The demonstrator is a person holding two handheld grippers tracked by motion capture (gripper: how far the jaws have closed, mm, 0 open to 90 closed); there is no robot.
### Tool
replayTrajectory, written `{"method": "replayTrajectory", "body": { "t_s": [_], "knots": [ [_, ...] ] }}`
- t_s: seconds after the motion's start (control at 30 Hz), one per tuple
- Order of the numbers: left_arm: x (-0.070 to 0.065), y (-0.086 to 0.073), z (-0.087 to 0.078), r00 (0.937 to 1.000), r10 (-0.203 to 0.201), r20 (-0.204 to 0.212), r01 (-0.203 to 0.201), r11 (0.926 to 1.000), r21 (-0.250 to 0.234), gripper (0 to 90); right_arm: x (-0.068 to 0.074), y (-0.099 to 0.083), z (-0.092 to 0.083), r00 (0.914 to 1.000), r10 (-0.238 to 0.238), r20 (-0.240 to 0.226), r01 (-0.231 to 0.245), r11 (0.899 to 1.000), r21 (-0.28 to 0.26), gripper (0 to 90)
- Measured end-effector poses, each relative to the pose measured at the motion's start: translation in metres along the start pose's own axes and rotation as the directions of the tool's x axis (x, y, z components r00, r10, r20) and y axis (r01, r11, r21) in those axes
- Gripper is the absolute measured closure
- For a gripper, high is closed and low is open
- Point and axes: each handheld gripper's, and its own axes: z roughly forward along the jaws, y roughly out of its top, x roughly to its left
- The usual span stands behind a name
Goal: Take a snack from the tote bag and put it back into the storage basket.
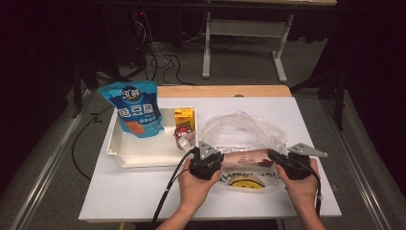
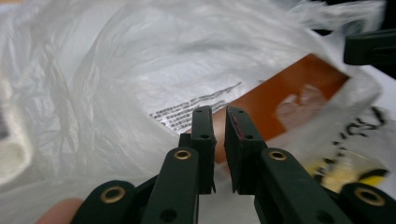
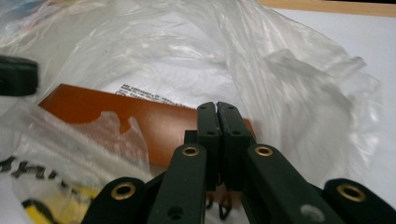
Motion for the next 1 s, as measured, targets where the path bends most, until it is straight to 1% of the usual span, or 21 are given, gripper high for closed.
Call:
{"method": "replayTrajectory", "body": {
  "t_s": [0.03,0.07,0.1,0.17,0.23,0.27,0.33,0.37,0.43,0.47,0.53,0.6,0.67,0.7,0.73,0.77,0.8,0.83,0.9,0.97,1.0],
  "knots": [
    [0.003,-0.002,0.003,0.9999,0.002,-0.016,-0.002,1.0000,-0.006,81.7,0.000,0.002,0.004,1.0000,-0.008,0.003,0.008,1.000,0.006,89.3],
    [0.006,-0.002,0.003,0.9998,0.006,-0.017,-0.007,0.9998,-0.017,81.2,0.000,0.004,0.009,0.9999,-0.013,0.004,0.013,1.000,0.012,90.0],
    [0.007,-0.001,0.003,0.9998,-0.001,-0.020,0.000,0.9995,-0.031,80.4,-0.001,0.005,0.013,0.9999,-0.015,0.003,0.015,1.000,0.020,90.0],
    [0.011,-0.001,0.000,0.9993,0.014,-0.036,-0.015,0.9994,-0.033,81.8,-0.003,0.006,0.021,0.9989,-0.027,0.038,0.026,0.999,0.042,90.0],
    [0.015,-0.002,-0.002,0.9993,-0.006,-0.038,0.005,0.9994,-0.035,81.8,-0.009,0.004,0.025,0.9977,-0.008,0.067,0.005,0.999,0.052,90.0],
    [0.018,-0.004,-0.003,0.9991,0.005,-0.043,-0.006,0.9998,-0.018,82.5,-0.012,0.004,0.025,0.9973,0.014,0.072,-0.017,0.999,0.040,90.0],
    [0.023,-0.010,-0.004,0.9987,0.013,-0.050,-0.012,0.9998,0.017,83.4,-0.017,0.003,0.022,0.9935,0.036,0.108,-0.040,0.998,0.039,90.0],
    [0.025,-0.013,-0.003,0.9985,0.008,-0.055,-0.006,0.9997,0.025,83.9,-0.020,0.002,0.021,0.9910,0.042,0.127,-0.047,0.998,0.037,90.0],
    [0.028,-0.020,-0.002,0.9983,0.005,-0.058,-0.001,0.9978,0.067,84.7,-0.025,-0.002,0.020,0.9875,0.057,0.147,-0.066,0.996,0.059,90.0],
    [0.028,-0.026,-0.001,0.9982,0.012,-0.059,-0.007,0.9959,0.091,84.9,-0.027,-0.005,0.021,0.9879,0.058,0.144,-0.069,0.995,0.075,90.0],
    [0.029,-0.036,-0.001,0.9973,0.041,-0.061,-0.033,0.9916,0.125,85.6,-0.031,-0.013,0.025,0.9896,0.057,0.132,-0.072,0.991,0.113,90.0],
    [0.029,-0.040,-0.002,0.9976,0.041,-0.057,-0.034,0.9930,0.113,85.0,-0.035,-0.023,0.030,0.9895,0.079,0.121,-0.097,0.983,0.153,90.0],
    [0.028,-0.041,-0.002,0.9969,0.052,-0.060,-0.045,0.9926,0.113,84.9,-0.038,-0.034,0.034,0.9882,0.098,0.118,-0.118,0.977,0.180,90.0],
    [0.028,-0.041,-0.002,0.9969,0.048,-0.062,-0.041,0.9927,0.114,84.8,-0.039,-0.037,0.032,0.9866,0.123,0.108,-0.139,0.978,0.158,90.0],
    [0.028,-0.040,-0.002,0.9971,0.041,-0.064,-0.033,0.9931,0.112,84.7,-0.040,-0.036,0.031,0.9861,0.128,0.106,-0.144,0.976,0.165,90.0],
    [0.028,-0.039,-0.002,0.9973,0.035,-0.064,-0.028,0.9934,0.111,84.1,-0.039,-0.036,0.030,0.9862,0.124,0.110,-0.142,0.975,0.170,90.0],
    [0.027,-0.038,-0.004,0.9976,0.034,-0.060,-0.028,0.9939,0.106,83.4,-0.039,-0.034,0.028,0.9868,0.115,0.114,-0.133,0.977,0.166,90.0],
    [0.026,-0.037,-0.005,0.9982,0.027,-0.054,-0.022,0.9958,0.089,83.0,-0.038,-0.033,0.025,0.9867,0.116,0.114,-0.131,0.981,0.141,90.0],
    [0.022,-0.034,-0.009,0.9988,0.034,-0.036,-0.032,0.9971,0.069,83.2,-0.035,-0.030,0.016,0.9863,0.122,0.111,-0.133,0.987,0.089,90.0],
    [0.019,-0.032,-0.013,0.9988,0.044,-0.023,-0.042,0.9976,0.055,83.5,-0.031,-0.028,0.011,0.9906,0.097,0.096,-0.104,0.992,0.072,90.0],
    [0.018,-0.030,-0.015,0.9990,0.040,-0.019,-0.039,0.9981,0.047,83.9,-0.028,-0.027,0.010,0.9915,0.077,0.105,-0.085,0.994,0.074,90.0]
  ]
}}
